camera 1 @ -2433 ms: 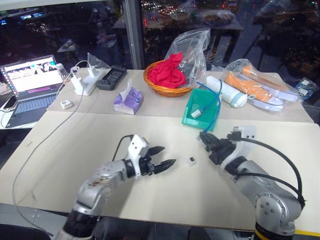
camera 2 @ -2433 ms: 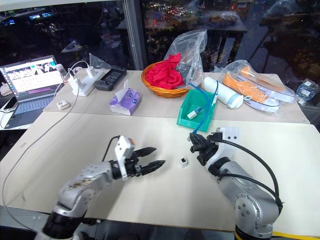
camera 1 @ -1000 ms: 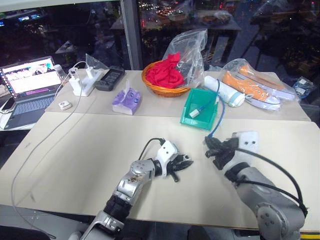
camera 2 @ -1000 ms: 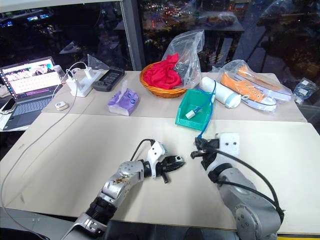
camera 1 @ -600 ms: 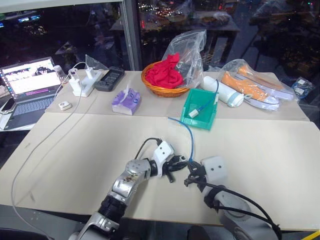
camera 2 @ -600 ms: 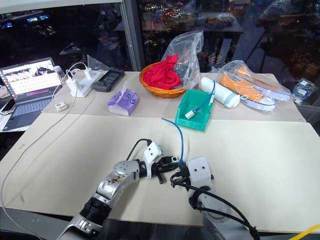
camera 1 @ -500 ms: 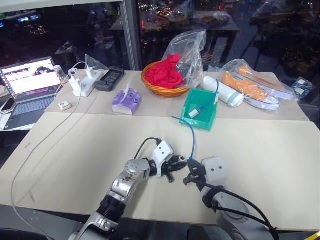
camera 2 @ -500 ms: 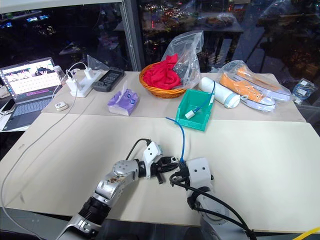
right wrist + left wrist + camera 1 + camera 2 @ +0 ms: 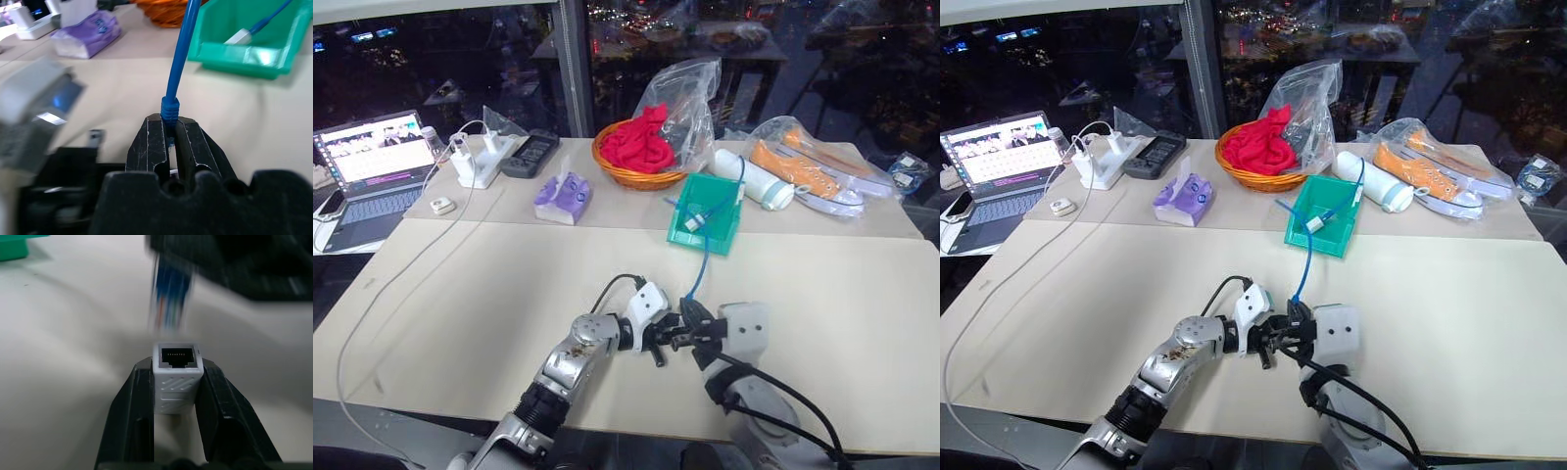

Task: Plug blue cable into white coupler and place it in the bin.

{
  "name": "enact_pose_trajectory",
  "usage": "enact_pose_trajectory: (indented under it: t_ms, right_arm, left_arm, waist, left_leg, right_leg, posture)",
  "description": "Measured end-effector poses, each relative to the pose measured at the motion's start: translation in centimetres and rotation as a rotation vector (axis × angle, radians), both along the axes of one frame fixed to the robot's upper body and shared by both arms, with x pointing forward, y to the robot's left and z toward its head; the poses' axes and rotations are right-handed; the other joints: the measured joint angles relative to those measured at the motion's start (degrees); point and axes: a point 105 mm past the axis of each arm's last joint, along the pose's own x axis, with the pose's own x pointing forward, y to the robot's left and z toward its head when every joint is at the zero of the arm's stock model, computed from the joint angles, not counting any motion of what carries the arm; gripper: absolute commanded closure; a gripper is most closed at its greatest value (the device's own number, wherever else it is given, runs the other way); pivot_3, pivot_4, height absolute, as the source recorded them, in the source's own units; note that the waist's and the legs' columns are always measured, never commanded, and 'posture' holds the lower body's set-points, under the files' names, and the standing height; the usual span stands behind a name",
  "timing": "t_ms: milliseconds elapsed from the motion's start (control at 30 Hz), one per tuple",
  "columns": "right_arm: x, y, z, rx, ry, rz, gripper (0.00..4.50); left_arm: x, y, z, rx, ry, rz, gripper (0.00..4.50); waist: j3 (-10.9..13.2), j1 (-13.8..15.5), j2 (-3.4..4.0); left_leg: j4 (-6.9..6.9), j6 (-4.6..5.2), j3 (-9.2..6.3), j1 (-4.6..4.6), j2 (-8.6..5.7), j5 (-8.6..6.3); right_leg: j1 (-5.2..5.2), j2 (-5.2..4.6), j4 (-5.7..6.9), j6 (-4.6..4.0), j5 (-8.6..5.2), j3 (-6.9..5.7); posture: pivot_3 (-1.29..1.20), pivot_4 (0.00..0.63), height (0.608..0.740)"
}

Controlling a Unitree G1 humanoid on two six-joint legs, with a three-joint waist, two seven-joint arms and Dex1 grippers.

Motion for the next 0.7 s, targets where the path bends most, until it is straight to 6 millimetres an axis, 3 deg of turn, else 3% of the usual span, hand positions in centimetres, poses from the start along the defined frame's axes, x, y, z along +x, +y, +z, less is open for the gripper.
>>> enact_pose_trajectory:
  t_ms: [700]
  right_arm:
    - [-0.6,-0.8,-2.1,-0.065,0.060,-0.045,4.50]
  left_arm:
    - [0.0,-0.2,-0.1,0.005,0.012,-0.003,3.83]
  waist:
    - [0.00,0.01,0.00]
  left_leg:
    - [0.00,0.09,0.00,0.01,0.00,-0.05]
  right_leg:
    - [0.00,0.00,0.02,0.00,0.00,0.00]
  posture:
    - [0.00,0.150,0.740]
